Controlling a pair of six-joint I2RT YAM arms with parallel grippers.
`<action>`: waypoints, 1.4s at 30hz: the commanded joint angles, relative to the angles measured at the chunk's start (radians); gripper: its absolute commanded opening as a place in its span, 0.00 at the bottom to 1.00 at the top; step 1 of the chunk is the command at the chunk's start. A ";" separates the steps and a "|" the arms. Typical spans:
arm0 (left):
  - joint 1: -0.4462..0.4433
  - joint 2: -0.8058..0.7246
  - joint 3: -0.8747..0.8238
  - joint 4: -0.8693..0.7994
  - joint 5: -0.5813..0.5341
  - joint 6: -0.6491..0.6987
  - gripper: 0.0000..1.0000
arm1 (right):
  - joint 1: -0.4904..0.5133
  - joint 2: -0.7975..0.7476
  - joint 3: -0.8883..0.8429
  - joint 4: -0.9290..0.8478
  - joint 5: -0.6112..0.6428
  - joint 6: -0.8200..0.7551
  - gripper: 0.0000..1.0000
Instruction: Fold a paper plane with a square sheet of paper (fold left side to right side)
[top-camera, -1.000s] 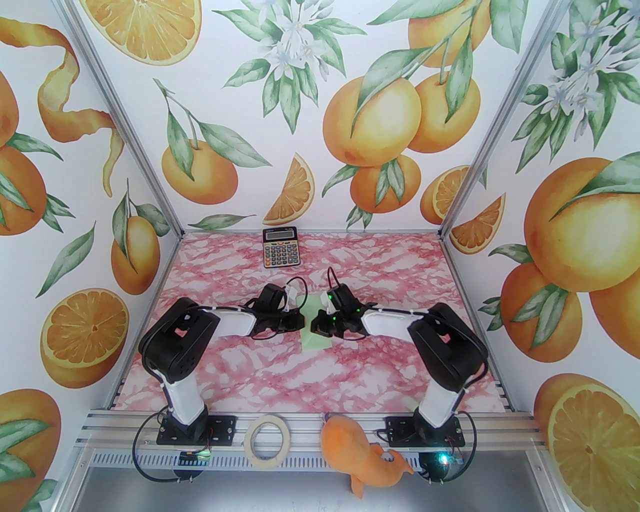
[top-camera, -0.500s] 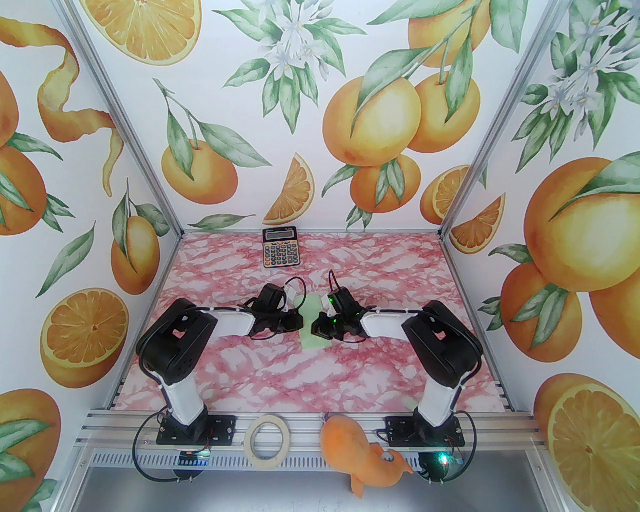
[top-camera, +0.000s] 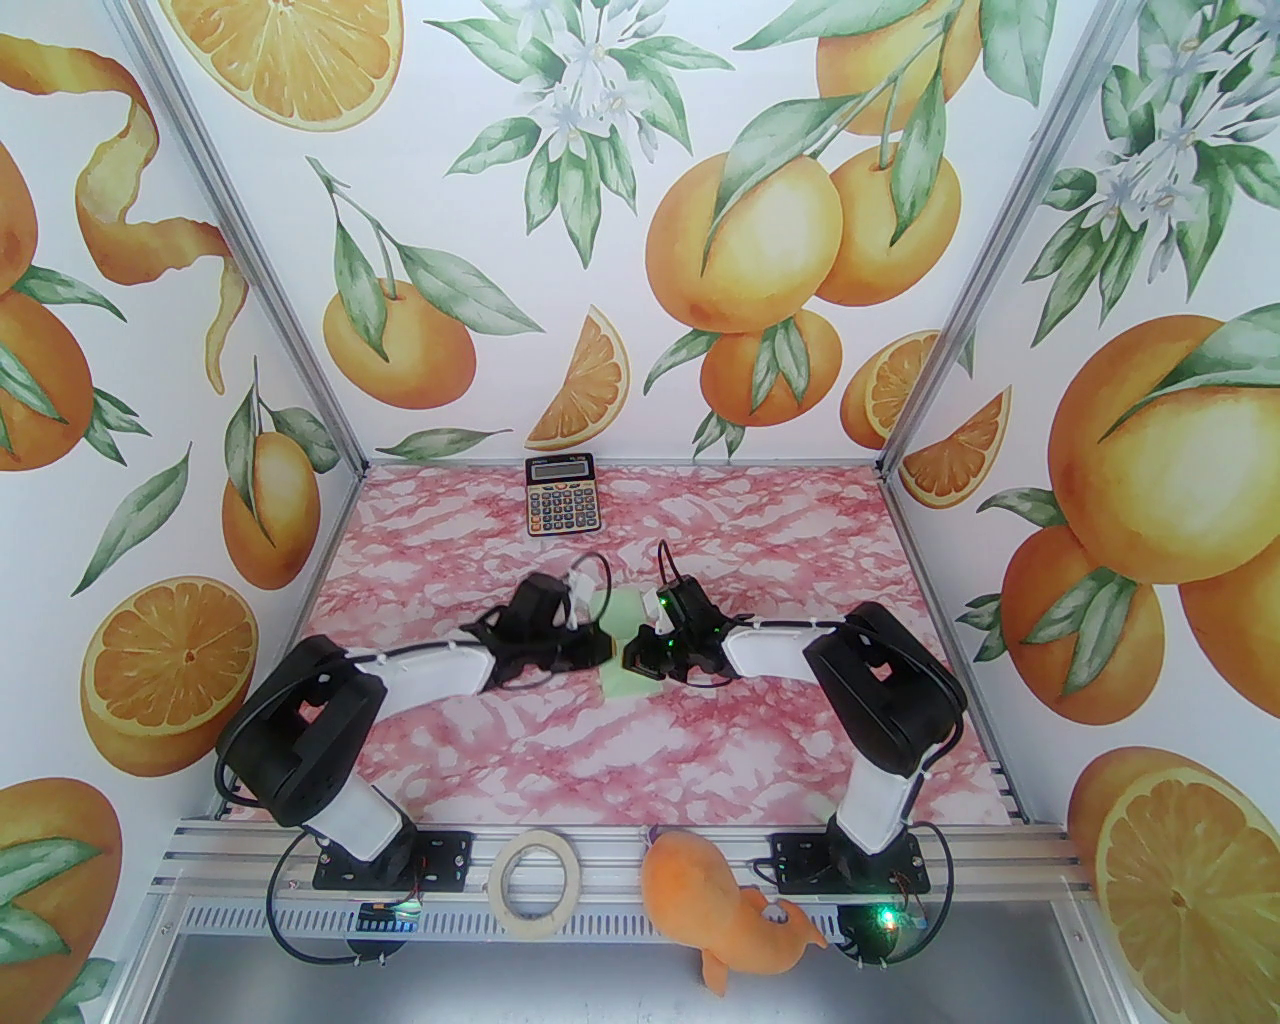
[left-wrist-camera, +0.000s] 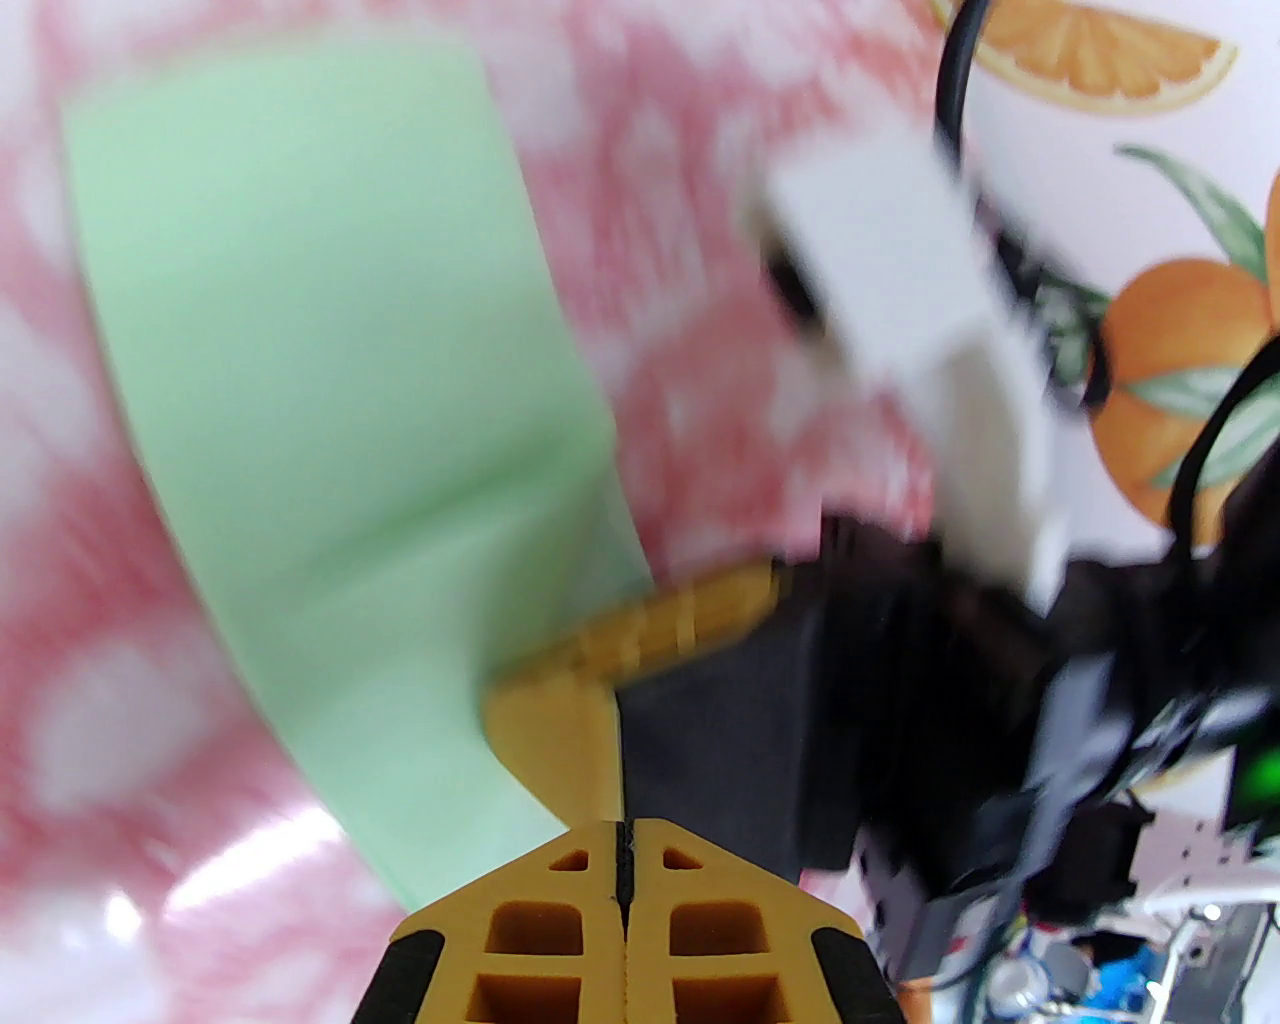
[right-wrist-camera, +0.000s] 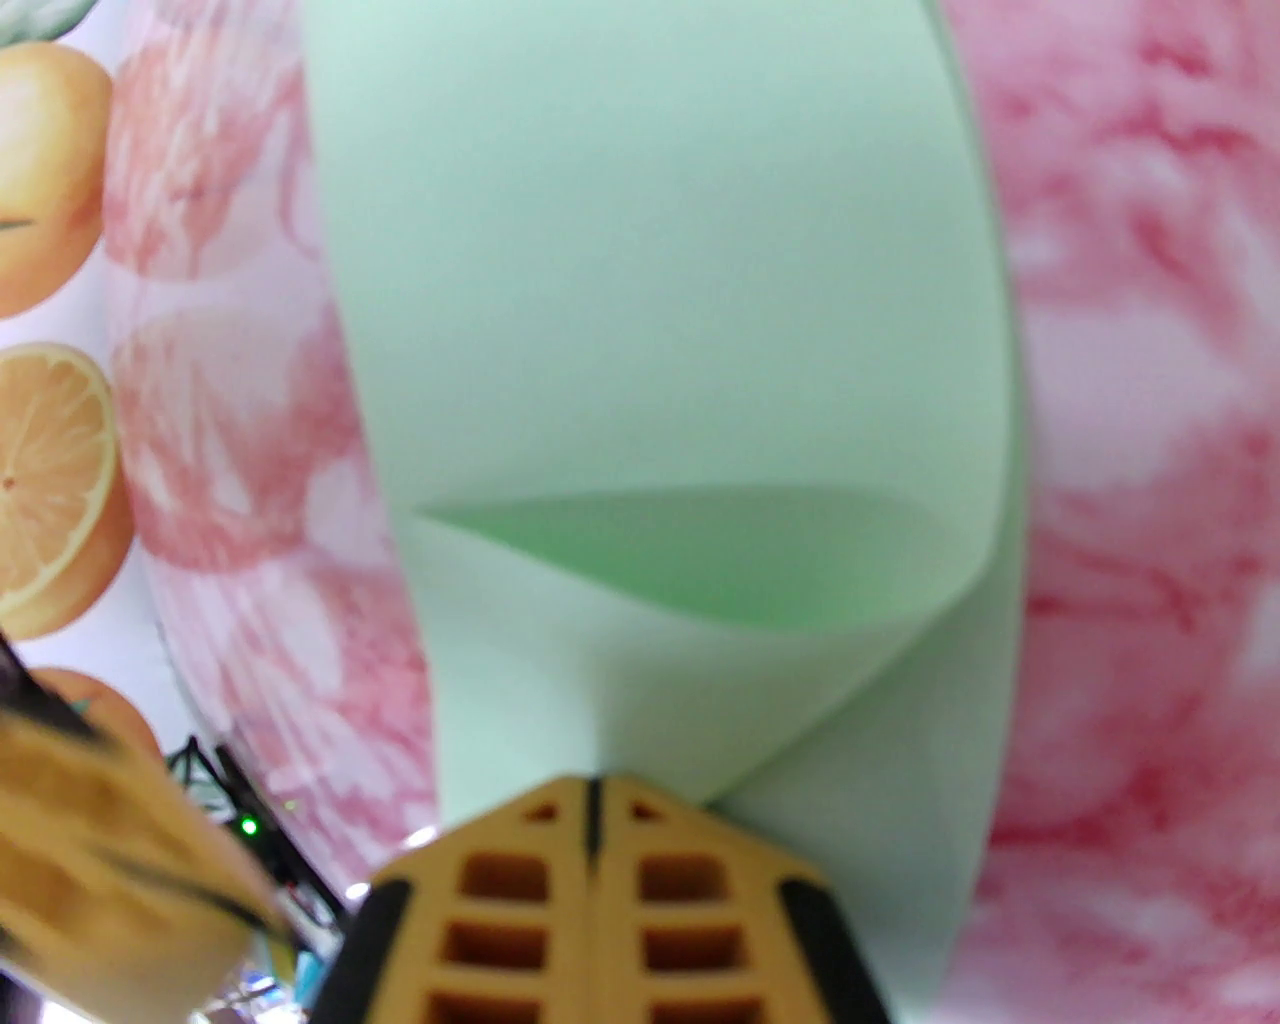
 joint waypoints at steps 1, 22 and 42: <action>-0.019 0.026 -0.030 0.107 0.011 -0.066 0.00 | 0.003 0.013 -0.032 -0.042 0.043 0.003 0.00; -0.034 0.124 -0.097 0.125 -0.022 -0.028 0.00 | 0.007 0.005 -0.034 -0.043 0.051 0.009 0.00; -0.040 0.106 -0.156 0.018 -0.020 0.057 0.00 | -0.117 0.017 0.033 -0.114 0.097 -0.007 0.00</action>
